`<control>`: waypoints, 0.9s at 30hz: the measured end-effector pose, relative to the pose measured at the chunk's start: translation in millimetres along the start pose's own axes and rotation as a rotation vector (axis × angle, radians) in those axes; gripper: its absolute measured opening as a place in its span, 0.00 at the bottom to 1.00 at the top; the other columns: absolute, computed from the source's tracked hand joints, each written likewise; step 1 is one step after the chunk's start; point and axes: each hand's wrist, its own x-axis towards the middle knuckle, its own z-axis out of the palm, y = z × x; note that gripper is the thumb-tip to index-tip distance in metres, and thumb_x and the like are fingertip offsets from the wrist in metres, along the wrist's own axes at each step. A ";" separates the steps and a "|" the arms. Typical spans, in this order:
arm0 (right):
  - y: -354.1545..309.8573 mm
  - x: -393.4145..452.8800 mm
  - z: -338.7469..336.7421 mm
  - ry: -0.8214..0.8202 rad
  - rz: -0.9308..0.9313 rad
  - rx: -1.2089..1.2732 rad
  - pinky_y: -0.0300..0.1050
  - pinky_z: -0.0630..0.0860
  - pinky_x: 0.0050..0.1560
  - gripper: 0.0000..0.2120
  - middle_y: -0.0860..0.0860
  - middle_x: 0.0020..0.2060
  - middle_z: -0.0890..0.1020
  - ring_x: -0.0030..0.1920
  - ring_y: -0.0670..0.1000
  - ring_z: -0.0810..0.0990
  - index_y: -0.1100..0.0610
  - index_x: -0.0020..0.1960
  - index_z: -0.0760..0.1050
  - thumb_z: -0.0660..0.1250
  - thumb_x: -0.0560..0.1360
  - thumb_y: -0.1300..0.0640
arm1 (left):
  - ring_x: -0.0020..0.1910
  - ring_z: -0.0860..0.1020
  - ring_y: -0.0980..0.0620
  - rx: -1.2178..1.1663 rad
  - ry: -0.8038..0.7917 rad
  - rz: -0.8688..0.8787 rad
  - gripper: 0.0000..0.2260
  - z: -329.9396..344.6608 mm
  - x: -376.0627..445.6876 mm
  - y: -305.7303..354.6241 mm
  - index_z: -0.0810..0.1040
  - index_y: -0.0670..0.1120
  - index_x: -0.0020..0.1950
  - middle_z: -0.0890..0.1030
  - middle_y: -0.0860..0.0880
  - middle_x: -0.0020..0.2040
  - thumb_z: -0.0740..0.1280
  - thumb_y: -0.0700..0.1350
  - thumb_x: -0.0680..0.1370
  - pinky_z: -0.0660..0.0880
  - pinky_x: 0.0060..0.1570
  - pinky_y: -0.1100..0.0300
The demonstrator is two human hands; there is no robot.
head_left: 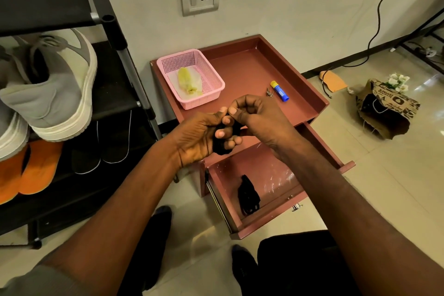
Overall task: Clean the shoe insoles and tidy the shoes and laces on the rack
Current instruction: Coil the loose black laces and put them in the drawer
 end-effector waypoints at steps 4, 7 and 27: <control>-3.3 1.3 -3.3 0.001 -0.043 -0.076 0.55 0.84 0.44 0.04 0.61 0.43 0.86 0.40 0.55 0.84 0.62 0.51 0.80 0.67 0.82 0.64 | 0.35 0.79 0.47 -0.032 -0.029 0.033 0.17 3.9 0.2 -1.9 0.69 0.45 0.41 0.69 0.49 0.28 0.55 0.49 0.87 0.77 0.35 0.60; -2.9 5.5 -6.6 0.033 -0.064 -0.234 0.56 0.83 0.42 0.05 0.54 0.38 0.86 0.36 0.53 0.83 0.58 0.49 0.80 0.67 0.82 0.63 | 0.35 0.80 0.47 -0.039 0.003 0.024 0.17 9.4 3.8 -3.1 0.70 0.44 0.41 0.71 0.49 0.28 0.56 0.50 0.87 0.79 0.35 0.60; 124.3 21.9 -39.7 0.448 0.384 -0.275 0.54 0.85 0.48 0.06 0.53 0.38 0.85 0.43 0.54 0.85 0.55 0.41 0.85 0.75 0.77 0.60 | 0.34 0.77 0.46 0.672 0.487 0.073 0.17 12.1 76.2 -78.8 0.79 0.45 0.37 0.80 0.48 0.32 0.66 0.51 0.83 0.73 0.38 0.56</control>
